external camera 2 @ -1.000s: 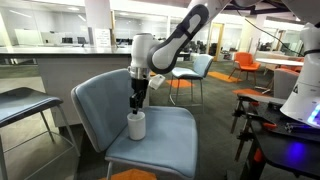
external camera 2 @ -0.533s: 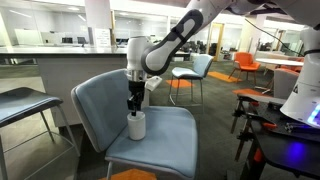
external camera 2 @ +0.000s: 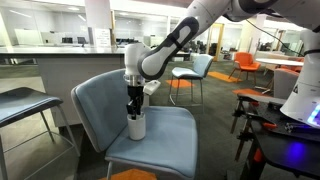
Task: Remove the green marker from the white mug
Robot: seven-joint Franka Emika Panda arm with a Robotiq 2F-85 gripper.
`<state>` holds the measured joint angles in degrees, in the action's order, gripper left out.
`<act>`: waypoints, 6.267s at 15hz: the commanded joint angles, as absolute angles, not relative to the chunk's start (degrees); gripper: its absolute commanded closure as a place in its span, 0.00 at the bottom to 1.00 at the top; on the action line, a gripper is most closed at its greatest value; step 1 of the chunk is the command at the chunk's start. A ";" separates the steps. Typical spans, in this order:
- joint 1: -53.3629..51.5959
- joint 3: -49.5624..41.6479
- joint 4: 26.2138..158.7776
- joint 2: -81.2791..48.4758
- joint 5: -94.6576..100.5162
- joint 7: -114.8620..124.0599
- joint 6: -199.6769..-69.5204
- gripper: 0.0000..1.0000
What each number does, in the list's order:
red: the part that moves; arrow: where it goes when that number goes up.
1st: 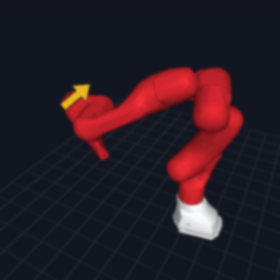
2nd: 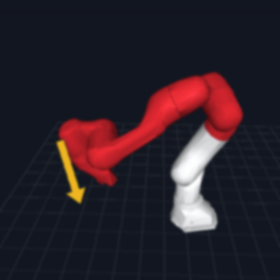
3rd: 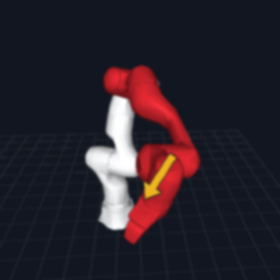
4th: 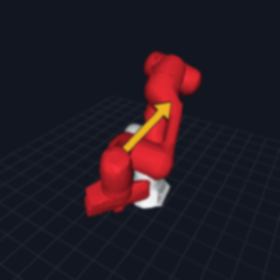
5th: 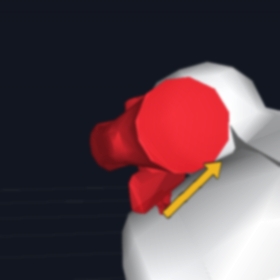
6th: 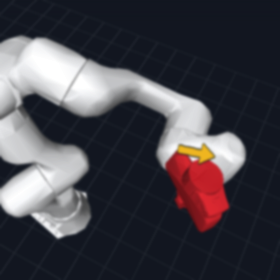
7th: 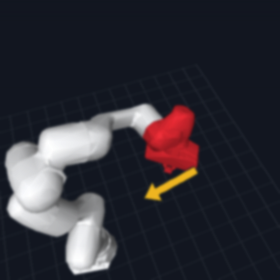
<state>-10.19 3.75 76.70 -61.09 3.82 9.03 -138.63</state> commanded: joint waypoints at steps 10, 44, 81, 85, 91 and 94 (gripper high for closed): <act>-9.24 3.08 70.45 -65.42 -3.57 12.86 -137.31 0.51; -10.50 3.75 69.68 -66.44 -0.75 5.40 -128.97 0.94; -7.37 -1.05 109.23 -37.04 4.54 8.52 -144.54 0.95; -0.77 6.06 115.47 -38.74 0.06 -2.79 -157.18 0.95; 10.94 16.84 119.80 -40.61 -2.78 -22.14 -157.92 0.95; 9.87 14.23 120.09 -41.63 1.06 -25.78 -157.13 0.95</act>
